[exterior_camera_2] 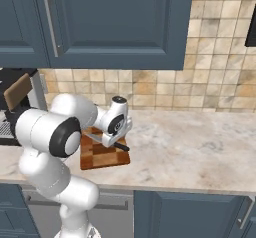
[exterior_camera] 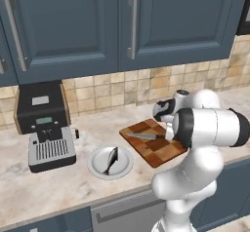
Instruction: Pick up the knife from the drawer and place it on the cutting board. Then place the meat from the plate to the cutting board.
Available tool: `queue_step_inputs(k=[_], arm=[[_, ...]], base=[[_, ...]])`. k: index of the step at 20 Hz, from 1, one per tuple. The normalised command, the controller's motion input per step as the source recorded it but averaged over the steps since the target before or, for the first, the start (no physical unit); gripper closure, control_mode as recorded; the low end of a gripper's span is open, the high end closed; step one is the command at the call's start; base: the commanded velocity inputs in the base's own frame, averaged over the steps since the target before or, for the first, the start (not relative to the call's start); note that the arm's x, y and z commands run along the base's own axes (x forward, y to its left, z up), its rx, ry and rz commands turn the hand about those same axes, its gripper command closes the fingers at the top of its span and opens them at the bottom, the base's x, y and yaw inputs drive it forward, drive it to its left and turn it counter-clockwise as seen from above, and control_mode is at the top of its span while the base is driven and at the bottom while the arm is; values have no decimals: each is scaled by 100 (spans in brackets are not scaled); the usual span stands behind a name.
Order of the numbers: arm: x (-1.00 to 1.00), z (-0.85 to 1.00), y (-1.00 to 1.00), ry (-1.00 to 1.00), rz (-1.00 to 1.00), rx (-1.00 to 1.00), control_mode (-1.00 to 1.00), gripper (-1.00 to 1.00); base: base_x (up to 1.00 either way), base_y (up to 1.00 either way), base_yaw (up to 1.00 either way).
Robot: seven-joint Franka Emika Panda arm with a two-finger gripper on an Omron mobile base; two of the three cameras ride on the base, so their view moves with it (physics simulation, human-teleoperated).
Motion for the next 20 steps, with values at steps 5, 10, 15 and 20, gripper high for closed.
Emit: queue_step_inputs(k=[5, 10, 15, 20], arm=[[-61, 31, 1, -8, 0, 0, -100, -100], [-59, 38, 14, -5, 0, 0, -100, -100], [-31, 70, 14, 0, 0, -3, -100, -100], [-24, 47, 23, 0, 0, 0, -100, -100]], base=[[0, 0, 0], [0, 0, 0], [0, 0, 0], [0, 0, 0]])
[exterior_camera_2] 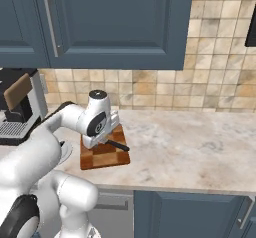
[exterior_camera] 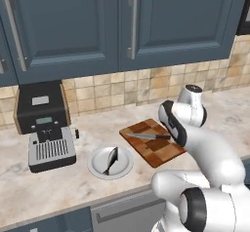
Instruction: Pick up the knife from the drawer and place it on the cutting board. Then place the meat from the plate to the cutting board.
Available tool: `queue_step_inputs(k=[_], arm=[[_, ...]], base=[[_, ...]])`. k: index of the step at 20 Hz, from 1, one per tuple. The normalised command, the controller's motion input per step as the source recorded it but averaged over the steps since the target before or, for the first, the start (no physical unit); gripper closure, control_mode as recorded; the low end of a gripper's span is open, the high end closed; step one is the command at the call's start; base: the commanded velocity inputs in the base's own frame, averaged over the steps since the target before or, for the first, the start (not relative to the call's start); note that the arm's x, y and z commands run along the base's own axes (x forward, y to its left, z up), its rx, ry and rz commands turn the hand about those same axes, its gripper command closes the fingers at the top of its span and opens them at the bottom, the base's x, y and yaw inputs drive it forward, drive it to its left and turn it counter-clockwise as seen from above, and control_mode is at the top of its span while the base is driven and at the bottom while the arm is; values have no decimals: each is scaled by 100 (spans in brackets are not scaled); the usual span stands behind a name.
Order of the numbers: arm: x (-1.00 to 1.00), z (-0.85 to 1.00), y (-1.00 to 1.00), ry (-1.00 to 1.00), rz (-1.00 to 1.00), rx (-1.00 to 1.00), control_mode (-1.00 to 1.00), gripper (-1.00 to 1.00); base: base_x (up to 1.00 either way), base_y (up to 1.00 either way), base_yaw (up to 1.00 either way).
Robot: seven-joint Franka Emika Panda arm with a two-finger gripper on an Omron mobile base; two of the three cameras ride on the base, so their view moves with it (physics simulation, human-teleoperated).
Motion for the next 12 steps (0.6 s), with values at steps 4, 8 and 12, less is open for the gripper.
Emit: queue_step_inputs(k=[4, 8, 12], arm=[[-28, 32, 21, 0, -3, 0, -100, -100], [-43, 15, 26, 0, 4, 0, -100, -100], [-49, 9, 27, 0, 49, -7, -100, -100]], base=[[0, 0, 0], [0, 0, 0], [0, 0, 0]])
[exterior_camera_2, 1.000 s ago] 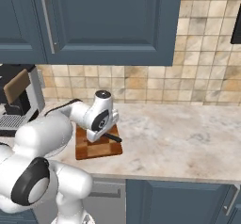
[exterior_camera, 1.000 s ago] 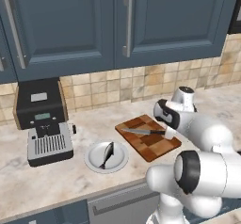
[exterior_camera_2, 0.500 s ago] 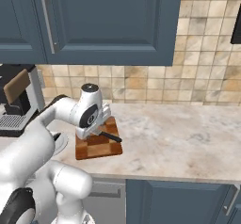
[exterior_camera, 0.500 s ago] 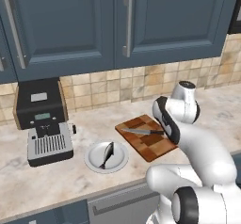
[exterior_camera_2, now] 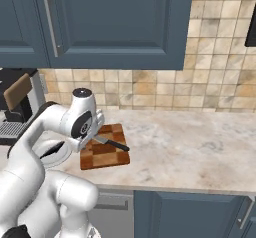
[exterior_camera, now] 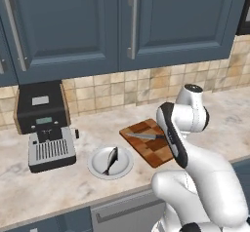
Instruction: Pick up the knife from the drawer and place it on the cutting board. Then place the meat from the plate to the cutting board.
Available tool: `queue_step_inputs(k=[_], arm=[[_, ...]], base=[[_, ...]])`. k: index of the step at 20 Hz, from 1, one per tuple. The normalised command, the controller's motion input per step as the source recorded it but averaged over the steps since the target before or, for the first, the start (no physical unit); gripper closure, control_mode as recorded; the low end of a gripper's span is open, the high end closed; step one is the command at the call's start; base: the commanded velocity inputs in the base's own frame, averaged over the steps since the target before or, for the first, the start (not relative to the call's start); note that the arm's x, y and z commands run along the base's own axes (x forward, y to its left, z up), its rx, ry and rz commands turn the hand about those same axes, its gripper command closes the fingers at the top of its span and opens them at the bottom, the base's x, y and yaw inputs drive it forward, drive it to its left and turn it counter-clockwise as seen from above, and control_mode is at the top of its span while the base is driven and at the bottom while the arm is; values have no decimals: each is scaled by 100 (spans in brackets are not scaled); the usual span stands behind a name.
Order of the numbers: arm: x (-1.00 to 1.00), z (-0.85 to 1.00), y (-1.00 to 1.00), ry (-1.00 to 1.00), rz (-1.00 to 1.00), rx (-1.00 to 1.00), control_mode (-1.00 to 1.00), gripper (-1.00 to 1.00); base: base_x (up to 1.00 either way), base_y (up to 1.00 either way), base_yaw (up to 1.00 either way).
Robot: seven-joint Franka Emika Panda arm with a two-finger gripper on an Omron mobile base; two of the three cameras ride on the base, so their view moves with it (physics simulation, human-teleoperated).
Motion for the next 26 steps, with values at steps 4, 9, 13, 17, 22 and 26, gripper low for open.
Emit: queue_step_inputs(k=[4, 9, 13, 17, 22, 26], arm=[[-37, 2, 24, -2, 59, -12, -100, -100], [-12, 1, 8, 0, 63, -6, -100, -100], [0, 14, 10, 0, 67, -2, -100, -100], [-9, 39, 22, 0, 63, -7, -100, -100], [-11, 45, 32, 0, 54, -9, -100, -100], [-17, 16, 41, -1, 33, -16, -100, -100]], base=[[0, 0, 0], [0, 0, 0], [0, 0, 0], [0, 0, 0], [0, 0, 0], [0, 0, 0]])
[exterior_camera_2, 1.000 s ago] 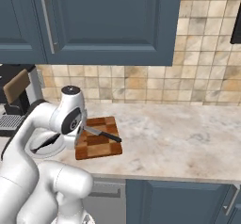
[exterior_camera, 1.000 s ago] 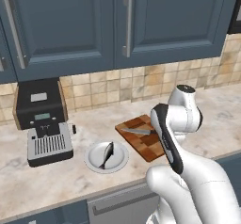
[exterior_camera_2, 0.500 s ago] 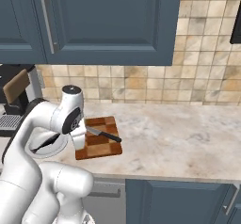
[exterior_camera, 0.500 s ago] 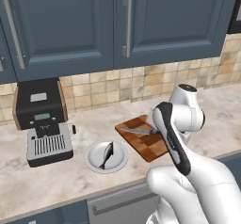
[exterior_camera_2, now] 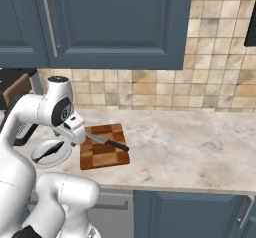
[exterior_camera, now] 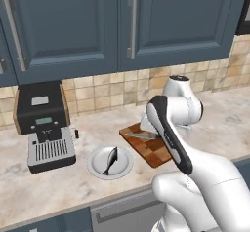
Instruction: Pick up the knife from the drawer and place it on the cutting board. Then place the meat from the plate to the cutting board.
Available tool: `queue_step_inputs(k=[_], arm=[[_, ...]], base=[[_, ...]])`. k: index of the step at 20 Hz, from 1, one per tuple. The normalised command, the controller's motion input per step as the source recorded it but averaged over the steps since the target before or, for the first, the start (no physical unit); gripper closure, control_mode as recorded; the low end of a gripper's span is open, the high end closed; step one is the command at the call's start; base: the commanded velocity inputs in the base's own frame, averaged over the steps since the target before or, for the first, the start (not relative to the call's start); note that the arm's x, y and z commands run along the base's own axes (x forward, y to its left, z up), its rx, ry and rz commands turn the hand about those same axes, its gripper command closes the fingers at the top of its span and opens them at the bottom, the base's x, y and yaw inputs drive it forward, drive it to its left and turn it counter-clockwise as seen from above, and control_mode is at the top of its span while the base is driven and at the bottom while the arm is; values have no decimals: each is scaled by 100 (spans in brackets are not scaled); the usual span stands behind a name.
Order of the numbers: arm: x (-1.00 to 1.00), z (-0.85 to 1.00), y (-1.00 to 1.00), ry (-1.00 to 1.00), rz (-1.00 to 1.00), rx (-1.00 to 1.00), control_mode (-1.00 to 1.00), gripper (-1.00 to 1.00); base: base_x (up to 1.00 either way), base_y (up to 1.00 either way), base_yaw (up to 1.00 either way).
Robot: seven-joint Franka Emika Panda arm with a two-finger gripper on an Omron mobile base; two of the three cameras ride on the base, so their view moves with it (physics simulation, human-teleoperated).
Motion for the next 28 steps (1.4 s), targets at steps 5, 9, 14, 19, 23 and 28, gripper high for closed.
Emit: queue_step_inputs(k=[5, 9, 14, 19, 23, 28], arm=[[-23, -11, 30, -9, 19, -9, -100, -100], [-29, -9, 26, -10, 19, -7, -100, -100], [-7, 0, 44, -4, 19, -5, -100, -100], [0, -32, 49, 0, 21, 5, -100, -100], [13, -39, 29, 0, 9, 16, -100, -100], [35, -28, 8, 0, 1, 10, -100, -100]], base=[[0, 0, 0], [0, 0, 0], [0, 0, 0], [0, 0, 0], [0, 0, 0], [0, 0, 0]])
